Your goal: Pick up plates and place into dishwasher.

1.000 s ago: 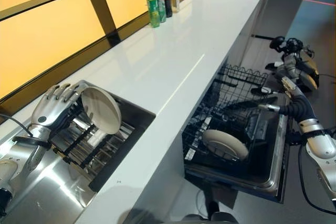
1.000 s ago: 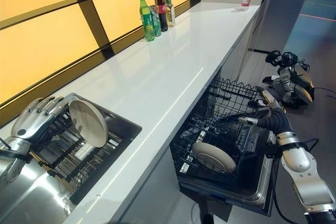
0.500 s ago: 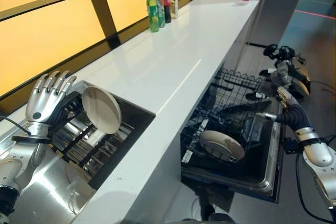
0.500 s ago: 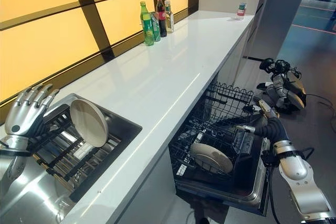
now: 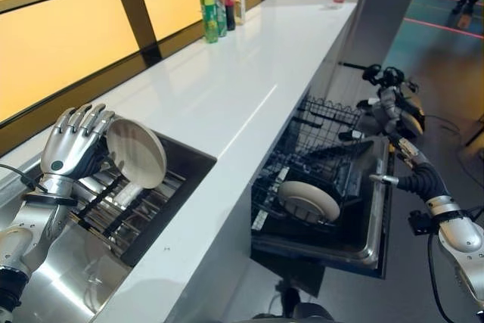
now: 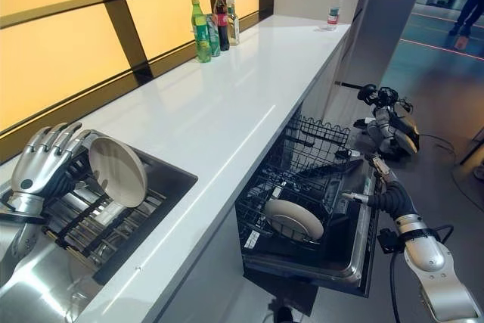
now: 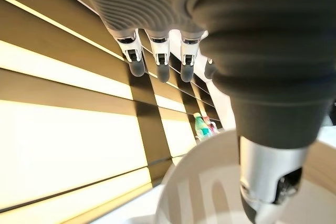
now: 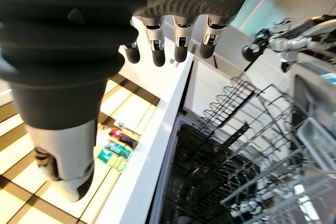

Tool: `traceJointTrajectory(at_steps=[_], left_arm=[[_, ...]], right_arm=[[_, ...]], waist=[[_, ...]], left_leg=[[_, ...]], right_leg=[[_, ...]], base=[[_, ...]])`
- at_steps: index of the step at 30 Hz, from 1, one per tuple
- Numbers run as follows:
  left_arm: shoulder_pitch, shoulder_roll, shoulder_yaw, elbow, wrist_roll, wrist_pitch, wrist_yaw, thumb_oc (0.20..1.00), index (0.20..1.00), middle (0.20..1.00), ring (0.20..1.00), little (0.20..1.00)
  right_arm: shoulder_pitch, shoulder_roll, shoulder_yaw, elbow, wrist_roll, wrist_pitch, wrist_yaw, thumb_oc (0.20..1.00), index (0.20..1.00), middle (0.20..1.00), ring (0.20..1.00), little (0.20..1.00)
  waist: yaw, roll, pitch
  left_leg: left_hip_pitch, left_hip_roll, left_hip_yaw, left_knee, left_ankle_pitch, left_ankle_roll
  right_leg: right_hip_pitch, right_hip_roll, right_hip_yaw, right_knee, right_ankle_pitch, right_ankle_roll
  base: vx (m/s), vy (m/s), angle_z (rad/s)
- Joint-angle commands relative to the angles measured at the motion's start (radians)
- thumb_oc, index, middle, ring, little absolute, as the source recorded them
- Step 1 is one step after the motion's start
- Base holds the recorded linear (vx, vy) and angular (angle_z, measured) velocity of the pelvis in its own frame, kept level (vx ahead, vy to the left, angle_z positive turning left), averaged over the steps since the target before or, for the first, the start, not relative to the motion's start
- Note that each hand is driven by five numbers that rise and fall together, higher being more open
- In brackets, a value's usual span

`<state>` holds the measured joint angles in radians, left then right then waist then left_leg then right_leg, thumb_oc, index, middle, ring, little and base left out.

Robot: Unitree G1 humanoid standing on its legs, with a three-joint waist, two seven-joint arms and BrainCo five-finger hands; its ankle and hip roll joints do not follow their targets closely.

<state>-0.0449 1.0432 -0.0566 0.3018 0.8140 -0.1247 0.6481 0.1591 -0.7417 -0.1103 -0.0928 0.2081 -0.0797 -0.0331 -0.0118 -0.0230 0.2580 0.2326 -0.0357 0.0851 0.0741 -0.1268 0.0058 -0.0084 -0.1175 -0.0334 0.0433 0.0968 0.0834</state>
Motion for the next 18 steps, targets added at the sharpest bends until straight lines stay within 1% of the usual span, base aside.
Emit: traceJointTrajectory(at_steps=[1,5,8,11,13,14,17,18], left_arm=[[-0.053,0.074,0.033,0.028,-0.017,0.01,0.017,1.0,1.0,1.0,1.0,1.0],[-0.08,0.09,0.03,0.036,-0.025,0.03,0.025,1.0,1.0,1.0,1.0,1.0],[-0.153,0.126,0.016,0.062,-0.055,0.05,0.038,1.0,1.0,1.0,1.0,1.0],[-0.197,0.143,0.005,0.076,-0.069,0.062,0.048,1.0,1.0,1.0,1.0,1.0],[-0.242,0.158,-0.008,0.079,-0.081,0.093,0.062,1.0,1.0,1.0,1.0,1.0],[-0.254,0.163,-0.013,0.08,-0.084,0.103,0.068,1.0,1.0,1.0,1.0,1.0],[-0.313,0.172,-0.025,0.09,-0.105,0.166,0.104,1.0,1.0,1.0,1.0,1.0],[-0.326,0.174,-0.029,0.095,-0.107,0.174,0.113,1.0,1.0,1.0,1.0,1.0]], right_arm=[[-0.036,-0.013,-0.028,-0.028,-0.007,-0.055,-0.04,1.0,1.0,1.0,1.0,1.0],[-0.043,-0.003,-0.014,-0.022,-0.011,-0.065,-0.063,1.0,1.0,1.0,1.0,1.0],[-0.092,0.01,0.023,-0.011,-0.02,-0.073,-0.109,1.0,1.0,1.0,1.0,1.0],[-0.115,0.018,0.04,-0.012,-0.024,-0.074,-0.136,1.0,1.0,1.0,1.0,1.0],[-0.138,0.023,0.058,-0.016,-0.028,-0.08,-0.167,1.0,1.0,1.0,1.0,1.0],[-0.144,0.025,0.062,-0.016,-0.029,-0.081,-0.173,1.0,1.0,1.0,1.0,1.0],[-0.173,0.026,0.077,-0.017,-0.025,-0.082,-0.192,1.0,1.0,1.0,1.0,1.0],[-0.18,0.027,0.081,-0.016,-0.025,-0.081,-0.197,1.0,1.0,1.0,1.0,1.0]], waist=[[-0.011,0.004,-0.008],[-0.004,-0.005,0.005],[0.003,-0.015,0.037],[0.01,-0.021,0.05],[0.011,-0.028,0.069],[0.012,-0.029,0.072],[0.013,-0.038,0.083],[0.014,-0.039,0.084]], left_leg=[[-0.242,-0.041,-0.009,0.12,0.088,0.048],[-0.29,-0.038,-0.004,0.155,0.08,0.049],[-0.353,-0.032,0.005,0.192,0.07,0.051],[-0.386,-0.03,0.008,0.206,0.065,0.052],[-0.421,-0.03,0.009,0.214,0.062,0.055],[-0.429,-0.029,0.01,0.215,0.061,0.055],[-0.463,-0.028,0.015,0.213,0.059,0.056],[-0.469,-0.027,0.015,0.213,0.058,0.056]], right_leg=[[0.017,-0.071,0.016,0.074,0.0,0.111],[-0.001,-0.073,0.019,0.068,0.005,0.113],[-0.034,-0.072,0.015,0.068,0.008,0.115],[-0.046,-0.069,0.014,0.056,0.01,0.115],[-0.061,-0.065,0.016,0.044,0.012,0.113],[-0.064,-0.064,0.017,0.041,0.012,0.113],[-0.077,-0.057,0.02,0.021,0.012,0.11],[-0.081,-0.056,0.02,0.018,0.012,0.109]], base=[[-0.05,-0.013,-0.12],[-0.08,-0.029,-0.12],[-0.2,-0.067,0.02],[-0.13,-0.05,0.15],[-0.17,-0.053,-0.01],[-0.14,-0.034,-0.08],[-0.12,-0.028,-0.17],[-0.11,-0.027,-0.14]])
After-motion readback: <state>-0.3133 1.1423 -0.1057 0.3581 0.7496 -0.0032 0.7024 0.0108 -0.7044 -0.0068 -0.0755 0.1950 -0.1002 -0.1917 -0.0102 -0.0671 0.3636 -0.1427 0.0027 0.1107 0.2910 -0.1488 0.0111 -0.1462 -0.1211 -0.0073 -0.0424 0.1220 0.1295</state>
